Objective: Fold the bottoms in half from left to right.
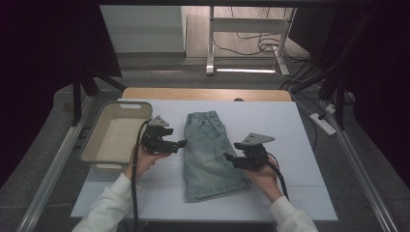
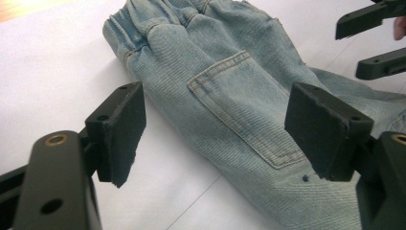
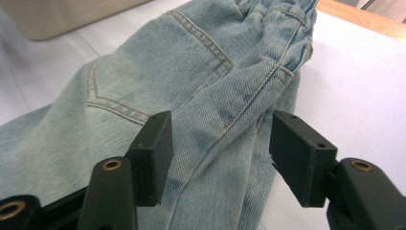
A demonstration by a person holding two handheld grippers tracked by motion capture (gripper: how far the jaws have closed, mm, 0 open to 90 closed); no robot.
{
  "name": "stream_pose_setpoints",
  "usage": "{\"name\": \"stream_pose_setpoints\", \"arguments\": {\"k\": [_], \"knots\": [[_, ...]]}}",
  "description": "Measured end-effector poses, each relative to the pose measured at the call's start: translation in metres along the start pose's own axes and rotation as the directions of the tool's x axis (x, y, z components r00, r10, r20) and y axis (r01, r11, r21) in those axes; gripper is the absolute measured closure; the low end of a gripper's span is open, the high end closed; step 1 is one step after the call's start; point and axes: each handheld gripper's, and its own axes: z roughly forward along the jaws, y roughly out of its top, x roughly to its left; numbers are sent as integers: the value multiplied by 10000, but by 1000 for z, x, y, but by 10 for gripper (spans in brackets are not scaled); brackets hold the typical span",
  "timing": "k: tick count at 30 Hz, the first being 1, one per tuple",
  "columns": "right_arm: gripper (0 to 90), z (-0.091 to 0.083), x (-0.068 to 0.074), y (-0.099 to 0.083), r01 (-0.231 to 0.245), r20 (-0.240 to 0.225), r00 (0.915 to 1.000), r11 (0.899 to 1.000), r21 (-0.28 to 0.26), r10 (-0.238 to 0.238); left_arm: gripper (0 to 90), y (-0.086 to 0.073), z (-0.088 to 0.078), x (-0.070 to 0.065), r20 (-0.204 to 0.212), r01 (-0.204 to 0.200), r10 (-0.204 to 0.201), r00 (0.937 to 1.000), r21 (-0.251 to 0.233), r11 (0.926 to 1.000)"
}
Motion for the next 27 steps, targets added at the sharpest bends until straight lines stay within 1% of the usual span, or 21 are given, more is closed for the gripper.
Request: {"name": "stream_pose_setpoints", "arguments": {"k": [4,8,10,15,19,21,23,25,27], "knots": [[406,9,-1,0,-27,35,10000,9999,141,26,230,0,-1,1,-60,77,-77,10000,5,10000],[406,17,2,1,59,35,10000,9996,258,-60,227,0,0,1,-80,66,-66,9999,12,10000],[402,21,3,2,121,53,9999,9990,426,-124,225,0,0,1,-98,59,-58,9999,24,10000],[399,31,5,5,157,130,9998,9981,597,-165,225,-1,1,2,-147,173,-172,9997,31,9998],[392,37,6,5,98,157,9998,9971,752,-110,224,-1,1,2,-162,161,-160,9997,43,9999],[389,41,7,4,1,177,9998,9960,894,-17,221,-1,1,2,-180,145,-144,9997,63,9999],[383,44,8,3,-25,298,9996,9946,1034,-6,221,0,1,2,-216,139,-138,9997,54,9999],[386,47,9,0,84,419,9990,9900,1411,-145,223,-1,1,3,-232,150,-149,9996,47,9999],[425,49,8,-1,86,508,9986,9890,1479,-163,222,-1,1,3,-238,163,-162,9996,52,9999]]}}
